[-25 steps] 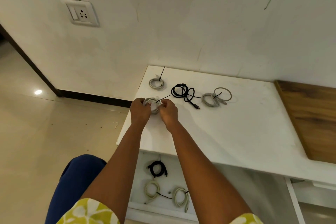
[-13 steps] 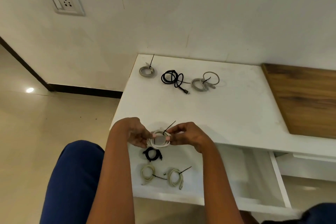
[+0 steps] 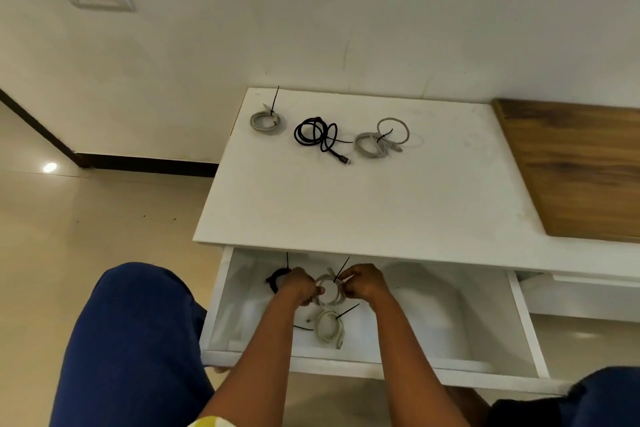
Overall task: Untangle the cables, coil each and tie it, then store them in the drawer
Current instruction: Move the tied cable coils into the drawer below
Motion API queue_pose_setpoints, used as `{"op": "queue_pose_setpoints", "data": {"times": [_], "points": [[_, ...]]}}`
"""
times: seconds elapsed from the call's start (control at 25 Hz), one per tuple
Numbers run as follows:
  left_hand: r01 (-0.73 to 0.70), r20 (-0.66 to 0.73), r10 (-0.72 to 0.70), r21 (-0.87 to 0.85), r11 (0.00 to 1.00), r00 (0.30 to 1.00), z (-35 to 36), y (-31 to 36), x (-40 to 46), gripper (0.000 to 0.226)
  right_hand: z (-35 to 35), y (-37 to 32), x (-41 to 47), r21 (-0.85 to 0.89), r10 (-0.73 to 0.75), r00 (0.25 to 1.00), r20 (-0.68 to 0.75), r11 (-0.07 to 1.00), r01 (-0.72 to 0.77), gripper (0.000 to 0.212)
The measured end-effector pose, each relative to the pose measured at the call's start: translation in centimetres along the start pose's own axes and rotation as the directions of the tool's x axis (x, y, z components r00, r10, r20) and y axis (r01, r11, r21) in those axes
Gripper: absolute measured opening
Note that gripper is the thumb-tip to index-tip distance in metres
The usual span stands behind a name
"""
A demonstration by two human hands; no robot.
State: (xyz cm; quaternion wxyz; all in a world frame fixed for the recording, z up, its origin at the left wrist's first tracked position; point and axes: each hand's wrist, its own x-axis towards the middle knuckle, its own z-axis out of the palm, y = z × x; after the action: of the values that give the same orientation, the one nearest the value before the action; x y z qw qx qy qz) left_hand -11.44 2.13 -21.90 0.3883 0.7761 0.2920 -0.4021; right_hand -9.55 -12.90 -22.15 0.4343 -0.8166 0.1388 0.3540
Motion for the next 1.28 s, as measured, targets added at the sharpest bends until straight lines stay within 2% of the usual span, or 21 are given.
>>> {"op": "queue_pose_setpoints", "data": {"times": [0.08, 0.16, 0.28, 0.44, 0.6, 0.72, 0.8, 0.84, 0.96, 1.08, 1.2, 1.28], "points": [[0.006, -0.023, -0.005, 0.054, 0.999, 1.000, 0.8, -0.2, 1.7, 0.029, 1.2, 1.5, 1.8, 0.060, 0.032, 0.997, -0.065, 0.998, -0.028, 0.028], [0.010, 0.047, -0.013, 0.074, 0.997, 0.999, 1.3, -0.3, 2.9, 0.015, 2.0, 2.6, 3.2, 0.035, 0.026, 0.998, -0.056, 0.999, -0.024, 0.032], [-0.047, 0.013, 0.047, -0.011, 0.999, 0.999, 1.9, -1.3, 4.4, 0.043, 3.0, 3.4, 4.4, 0.105, 0.032, 0.999, -0.003, 0.994, -0.031, 0.044], [-0.119, 0.030, 0.119, -0.029, 0.993, 0.992, 2.9, -2.6, 5.6, 0.047, 4.0, 4.3, 5.6, 0.200, 0.080, 0.996, 0.045, 0.976, -0.088, 0.053], [-0.127, 0.068, 0.135, -0.108, 0.986, 0.988, 2.8, -2.6, 5.2, 0.054, 4.3, 5.0, 6.0, 0.181, 0.086, 0.993, 0.075, 0.979, -0.099, 0.049], [-0.132, -0.005, 0.132, -0.073, 0.989, 0.991, 1.8, -2.1, 5.1, 0.051, 3.6, 4.2, 5.4, 0.087, 0.094, 0.994, 0.057, 0.991, -0.098, 0.050], [-0.142, -0.056, 0.137, -0.092, 0.986, 0.989, 0.6, -1.5, 4.6, 0.041, 2.7, 2.7, 4.5, -0.051, 0.051, 0.997, 0.056, 0.997, -0.048, 0.047], [-0.133, -0.037, 0.130, -0.098, 0.986, 0.991, 0.0, -1.0, 3.9, 0.035, 2.3, 1.8, 3.8, -0.127, 0.009, 0.997, 0.074, 0.992, 0.000, 0.044], [-0.106, 0.119, 0.115, -0.081, 0.991, 0.986, -2.5, 0.5, 0.6, 0.021, 1.3, -1.3, 1.0, -0.258, -0.081, 0.986, 0.147, 0.959, 0.118, 0.042], [-0.071, 0.279, 0.102, -0.117, 0.991, 0.955, -4.9, 1.4, -3.5, 0.032, 0.4, -4.4, -2.5, -0.377, -0.124, 0.950, 0.286, 0.897, 0.231, 0.033], [-0.032, 0.367, 0.105, -0.201, 0.979, 0.924, -8.0, 1.6, -7.5, 0.027, -1.0, -8.0, -6.0, -0.284, -0.185, 0.890, 0.416, 0.904, 0.321, 0.026], [-0.177, 0.281, 0.245, -0.248, 0.952, 0.928, -10.5, 1.9, -9.4, 0.021, -1.9, -10.4, -7.3, -0.182, -0.271, 0.872, 0.408, 0.912, 0.368, 0.023]]}}
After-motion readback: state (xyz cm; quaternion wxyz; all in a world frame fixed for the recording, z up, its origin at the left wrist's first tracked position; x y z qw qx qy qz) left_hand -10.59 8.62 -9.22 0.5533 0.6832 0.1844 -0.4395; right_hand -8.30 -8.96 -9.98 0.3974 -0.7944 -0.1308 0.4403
